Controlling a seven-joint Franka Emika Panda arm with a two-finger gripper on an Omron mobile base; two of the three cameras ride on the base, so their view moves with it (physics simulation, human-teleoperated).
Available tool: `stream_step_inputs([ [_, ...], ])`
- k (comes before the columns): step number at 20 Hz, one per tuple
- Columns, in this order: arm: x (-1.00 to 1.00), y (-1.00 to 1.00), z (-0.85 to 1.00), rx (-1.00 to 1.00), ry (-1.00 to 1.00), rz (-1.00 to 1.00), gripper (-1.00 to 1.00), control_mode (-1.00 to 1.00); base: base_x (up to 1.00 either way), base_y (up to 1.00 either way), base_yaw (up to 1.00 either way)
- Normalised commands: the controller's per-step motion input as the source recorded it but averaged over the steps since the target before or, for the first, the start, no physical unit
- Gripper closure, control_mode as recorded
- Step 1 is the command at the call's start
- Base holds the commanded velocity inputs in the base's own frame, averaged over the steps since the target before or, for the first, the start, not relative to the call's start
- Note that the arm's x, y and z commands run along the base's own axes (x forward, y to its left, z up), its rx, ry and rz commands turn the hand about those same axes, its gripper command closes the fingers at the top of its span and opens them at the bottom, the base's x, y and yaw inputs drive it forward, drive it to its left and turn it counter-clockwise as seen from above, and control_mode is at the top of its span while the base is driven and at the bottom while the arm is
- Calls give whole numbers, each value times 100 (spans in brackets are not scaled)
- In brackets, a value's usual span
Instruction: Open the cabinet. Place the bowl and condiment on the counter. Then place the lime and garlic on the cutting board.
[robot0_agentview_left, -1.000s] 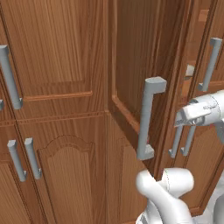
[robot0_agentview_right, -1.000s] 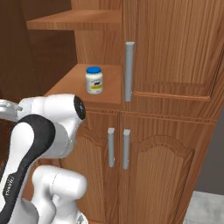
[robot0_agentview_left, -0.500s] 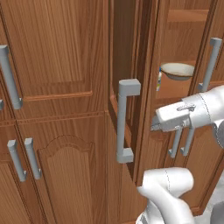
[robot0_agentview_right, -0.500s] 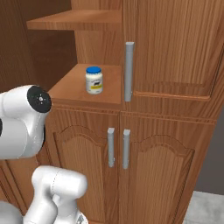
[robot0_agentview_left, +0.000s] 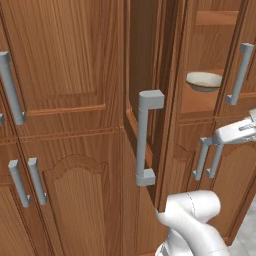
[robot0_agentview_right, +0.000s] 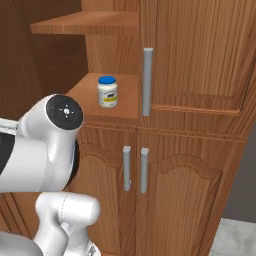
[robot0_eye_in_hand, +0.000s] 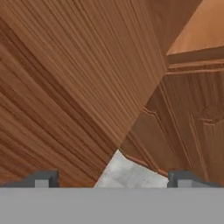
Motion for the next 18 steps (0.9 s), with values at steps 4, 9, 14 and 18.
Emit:
stream_step_inputs([
  [4,37,-62,0,-44,-20,-37,-100,-100,0,0,0],
  [9,51,-39,0,-31,-20,-50,-100,-100,0,0,0],
  [14,68,-87,3,-2,-2,-42,-100,-100,0,0,0],
  [18,76,-99,16,3,1,-34,-100,-100,0,0,0],
])
